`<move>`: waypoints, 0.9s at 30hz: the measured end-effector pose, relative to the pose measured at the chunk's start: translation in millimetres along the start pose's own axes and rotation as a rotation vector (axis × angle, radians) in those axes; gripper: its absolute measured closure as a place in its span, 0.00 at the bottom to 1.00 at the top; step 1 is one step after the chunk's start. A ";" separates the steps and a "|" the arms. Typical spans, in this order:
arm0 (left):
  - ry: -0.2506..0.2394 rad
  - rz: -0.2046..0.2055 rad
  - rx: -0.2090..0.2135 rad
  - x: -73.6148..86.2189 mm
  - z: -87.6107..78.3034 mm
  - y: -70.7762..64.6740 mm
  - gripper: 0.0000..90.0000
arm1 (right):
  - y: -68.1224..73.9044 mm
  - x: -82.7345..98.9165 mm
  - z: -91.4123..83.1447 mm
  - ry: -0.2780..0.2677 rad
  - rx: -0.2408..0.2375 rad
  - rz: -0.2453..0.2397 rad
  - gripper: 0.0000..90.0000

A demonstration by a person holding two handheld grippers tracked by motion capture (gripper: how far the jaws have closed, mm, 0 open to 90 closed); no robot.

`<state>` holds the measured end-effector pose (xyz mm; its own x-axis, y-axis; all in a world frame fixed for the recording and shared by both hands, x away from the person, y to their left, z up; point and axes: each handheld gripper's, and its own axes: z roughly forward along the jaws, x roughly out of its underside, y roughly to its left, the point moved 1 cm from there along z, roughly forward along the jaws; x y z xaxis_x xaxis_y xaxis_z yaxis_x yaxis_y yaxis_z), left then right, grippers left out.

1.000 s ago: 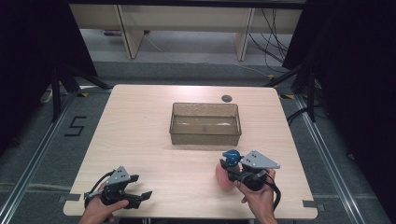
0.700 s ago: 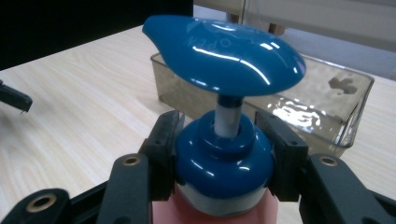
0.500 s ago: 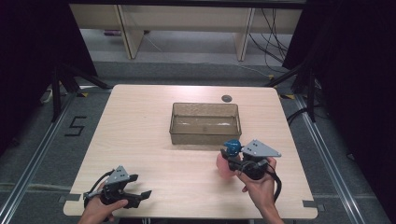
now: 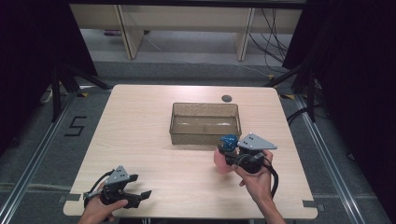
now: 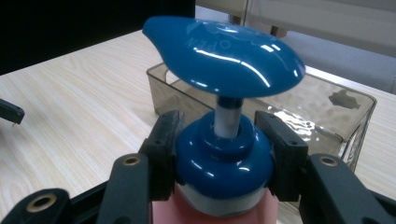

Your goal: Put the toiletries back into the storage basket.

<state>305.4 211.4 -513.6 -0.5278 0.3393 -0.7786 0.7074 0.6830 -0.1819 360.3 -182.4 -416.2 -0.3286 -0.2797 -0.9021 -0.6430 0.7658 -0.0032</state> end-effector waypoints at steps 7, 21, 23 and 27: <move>-0.005 -0.004 -0.001 0.8 1.3 -1.6 0.17 | -5.1 -8.3 4.2 -0.021 -0.019 0.004 0.59; -0.007 -0.010 -0.004 0.8 0.8 0.0 0.17 | -12.6 -31.9 8.3 -0.031 -0.008 -0.005 0.59; -0.006 -0.006 -0.004 0.7 0.6 0.0 0.17 | -14.5 -35.5 9.2 -0.036 -0.001 -0.002 0.59; -0.009 -0.011 -0.003 0.8 0.7 0.1 0.17 | -19.6 -43.1 9.7 -0.040 0.004 0.004 0.59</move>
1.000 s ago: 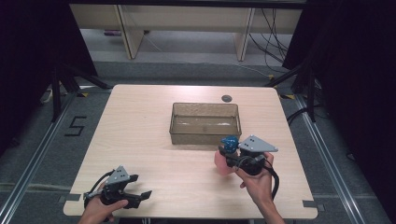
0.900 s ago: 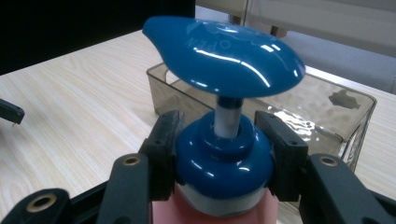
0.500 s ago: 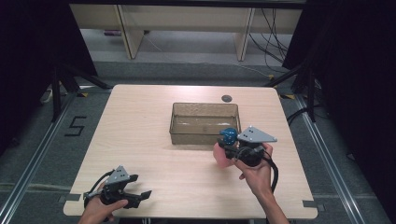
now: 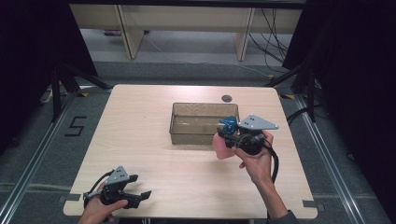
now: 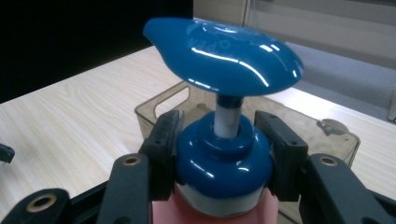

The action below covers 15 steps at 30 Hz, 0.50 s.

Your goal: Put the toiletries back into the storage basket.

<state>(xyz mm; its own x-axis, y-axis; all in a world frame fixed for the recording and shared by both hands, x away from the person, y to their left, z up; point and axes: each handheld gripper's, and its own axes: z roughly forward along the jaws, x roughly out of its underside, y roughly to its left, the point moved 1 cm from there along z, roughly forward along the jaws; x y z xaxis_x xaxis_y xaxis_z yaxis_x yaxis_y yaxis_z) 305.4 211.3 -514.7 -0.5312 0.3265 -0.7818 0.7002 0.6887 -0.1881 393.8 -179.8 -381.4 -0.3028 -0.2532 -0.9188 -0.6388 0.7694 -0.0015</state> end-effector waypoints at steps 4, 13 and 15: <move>-0.001 -0.006 -0.002 0.5 -0.4 -0.4 0.17 | -7.0 -6.2 0.0 0.001 0.007 -0.007 0.59; 0.001 0.005 -0.002 0.0 -0.4 0.1 0.17 | -18.8 -16.7 4.1 -0.031 0.032 0.008 0.59; 0.011 0.009 -0.008 0.2 -1.2 0.6 0.17 | -20.2 -18.8 4.9 -0.027 0.042 0.025 0.59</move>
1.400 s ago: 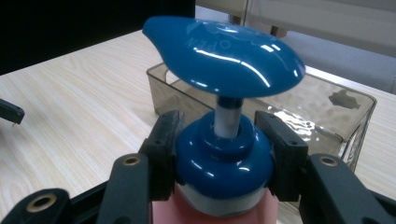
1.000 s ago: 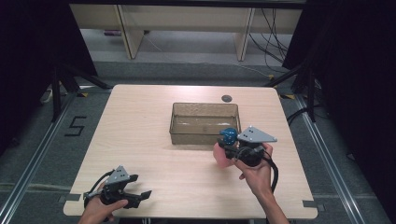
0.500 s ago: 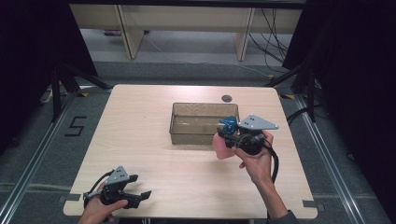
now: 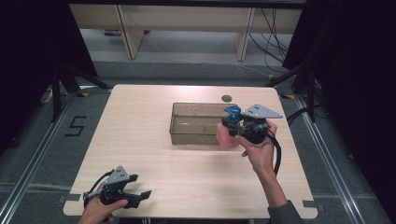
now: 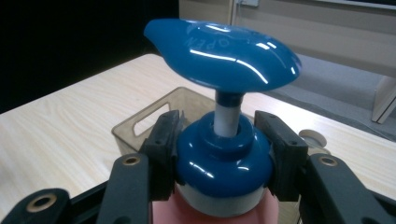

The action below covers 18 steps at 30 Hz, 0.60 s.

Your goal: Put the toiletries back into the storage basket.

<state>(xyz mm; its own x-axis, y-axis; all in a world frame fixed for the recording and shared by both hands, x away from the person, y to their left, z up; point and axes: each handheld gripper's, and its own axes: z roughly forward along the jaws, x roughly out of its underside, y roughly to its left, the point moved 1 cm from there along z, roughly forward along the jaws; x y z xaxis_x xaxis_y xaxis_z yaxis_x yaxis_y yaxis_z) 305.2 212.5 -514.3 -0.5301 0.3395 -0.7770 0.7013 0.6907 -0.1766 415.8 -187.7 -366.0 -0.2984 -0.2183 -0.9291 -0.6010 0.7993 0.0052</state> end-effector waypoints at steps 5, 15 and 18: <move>-0.009 -0.006 0.005 0.2 0.4 -1.0 0.17 | -3.7 -4.2 5.8 -0.002 0.008 0.005 0.59; -0.010 -0.006 0.005 0.1 0.4 -1.2 0.17 | -12.7 -8.3 20.8 -0.004 0.015 0.036 0.59; -0.006 -0.003 0.010 -0.8 0.0 -0.1 0.17 | -16.0 -9.2 22.8 -0.013 0.026 0.022 0.59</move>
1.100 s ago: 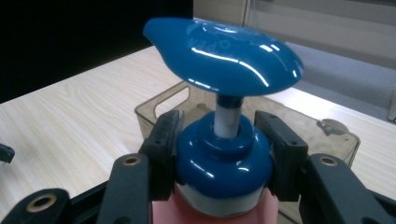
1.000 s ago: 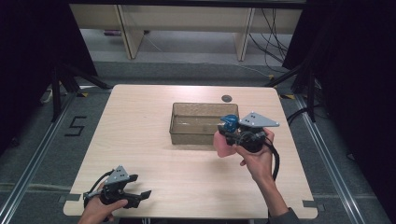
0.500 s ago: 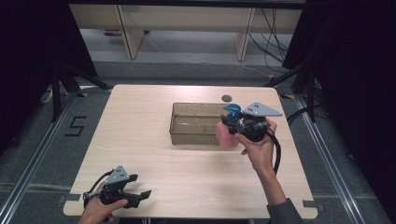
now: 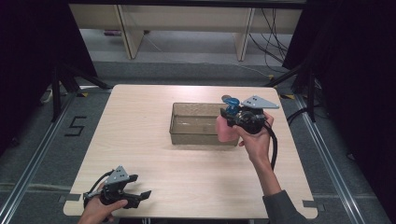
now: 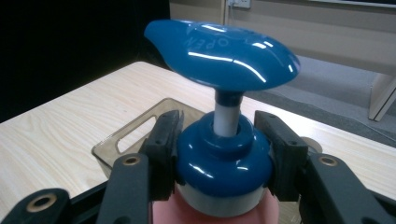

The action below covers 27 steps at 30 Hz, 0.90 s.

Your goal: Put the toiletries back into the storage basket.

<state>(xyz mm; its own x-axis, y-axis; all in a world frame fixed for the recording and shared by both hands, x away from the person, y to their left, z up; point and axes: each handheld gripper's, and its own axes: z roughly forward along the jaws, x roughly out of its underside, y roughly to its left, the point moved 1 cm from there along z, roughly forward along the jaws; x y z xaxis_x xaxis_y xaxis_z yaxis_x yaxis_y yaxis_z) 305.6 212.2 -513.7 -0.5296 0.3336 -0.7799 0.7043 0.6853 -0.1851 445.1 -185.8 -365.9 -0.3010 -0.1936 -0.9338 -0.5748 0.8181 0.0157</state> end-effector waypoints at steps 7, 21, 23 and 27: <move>0.000 0.000 0.002 0.4 0.1 -0.6 0.17 | -7.1 -0.9 7.7 0.003 0.015 0.005 0.59; -0.006 -0.008 0.000 0.9 0.9 -1.0 0.17 | -21.1 -0.3 27.4 0.006 0.030 0.038 0.59; -0.004 -0.002 0.001 0.5 0.7 -1.0 0.17 | -21.5 0.6 30.7 0.013 0.030 0.051 0.59; -0.007 -0.007 0.002 0.7 1.1 -1.5 0.17 | -22.8 1.7 34.5 0.011 0.035 0.057 0.59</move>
<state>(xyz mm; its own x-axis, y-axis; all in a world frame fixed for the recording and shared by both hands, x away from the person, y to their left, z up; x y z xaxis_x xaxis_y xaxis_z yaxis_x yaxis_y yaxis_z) 304.7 210.7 -514.7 -0.5312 0.3237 -0.7830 0.7016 0.6862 -0.1923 483.9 -186.0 -380.2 -0.3406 -0.1522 -0.9278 -0.5300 0.8462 0.0557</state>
